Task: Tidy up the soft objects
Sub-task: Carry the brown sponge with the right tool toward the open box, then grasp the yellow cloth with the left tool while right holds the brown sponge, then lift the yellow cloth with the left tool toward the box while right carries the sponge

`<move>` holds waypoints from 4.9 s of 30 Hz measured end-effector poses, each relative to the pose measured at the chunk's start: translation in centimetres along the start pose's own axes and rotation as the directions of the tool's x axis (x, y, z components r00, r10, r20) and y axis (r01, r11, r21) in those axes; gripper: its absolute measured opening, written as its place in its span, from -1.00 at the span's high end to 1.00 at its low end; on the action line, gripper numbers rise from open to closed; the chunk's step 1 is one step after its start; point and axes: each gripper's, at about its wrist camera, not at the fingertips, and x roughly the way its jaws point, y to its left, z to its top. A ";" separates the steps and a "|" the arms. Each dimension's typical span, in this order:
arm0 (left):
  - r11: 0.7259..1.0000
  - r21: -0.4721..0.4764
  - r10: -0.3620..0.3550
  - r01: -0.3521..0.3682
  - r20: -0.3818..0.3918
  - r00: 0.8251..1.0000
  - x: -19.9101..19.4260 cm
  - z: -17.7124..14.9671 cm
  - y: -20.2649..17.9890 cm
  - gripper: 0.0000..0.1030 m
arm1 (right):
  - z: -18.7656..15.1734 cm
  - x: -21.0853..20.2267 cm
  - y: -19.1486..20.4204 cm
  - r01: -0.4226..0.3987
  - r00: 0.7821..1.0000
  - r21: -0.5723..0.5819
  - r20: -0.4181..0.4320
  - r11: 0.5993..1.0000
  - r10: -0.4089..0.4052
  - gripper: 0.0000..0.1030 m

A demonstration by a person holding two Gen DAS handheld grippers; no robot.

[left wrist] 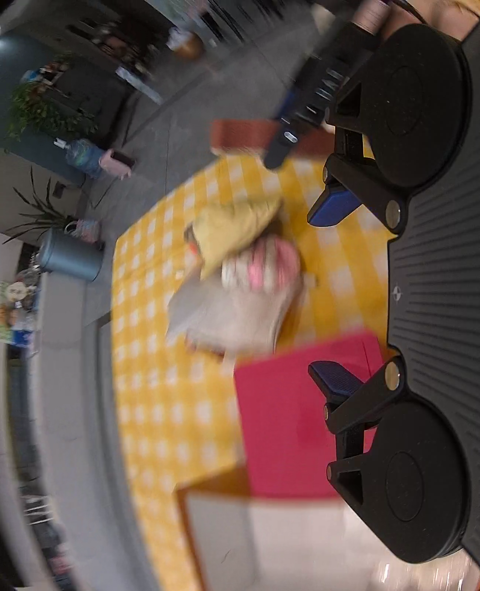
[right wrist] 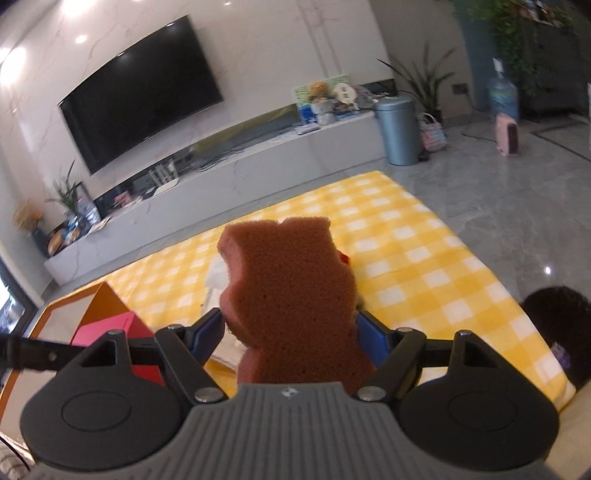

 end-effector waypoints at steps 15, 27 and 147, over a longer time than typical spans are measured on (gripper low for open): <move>0.994 -0.031 -0.103 0.100 -0.112 0.988 10.1 2.9 -5.1 -0.88 | -1.2 0.0 -5.4 0.207 0.977 0.077 -0.063 0.975 -0.202 -0.48; 0.999 -0.038 -0.003 -0.003 -0.149 0.989 14.5 5.1 -5.9 -0.08 | -1.7 0.7 -6.1 0.202 0.976 0.071 -0.092 0.977 -0.195 -0.49; 0.991 0.017 0.128 -0.134 0.198 0.972 -6.5 3.3 5.7 0.95 | 0.2 -0.8 1.8 -0.028 1.000 -0.102 0.006 0.994 0.029 -0.49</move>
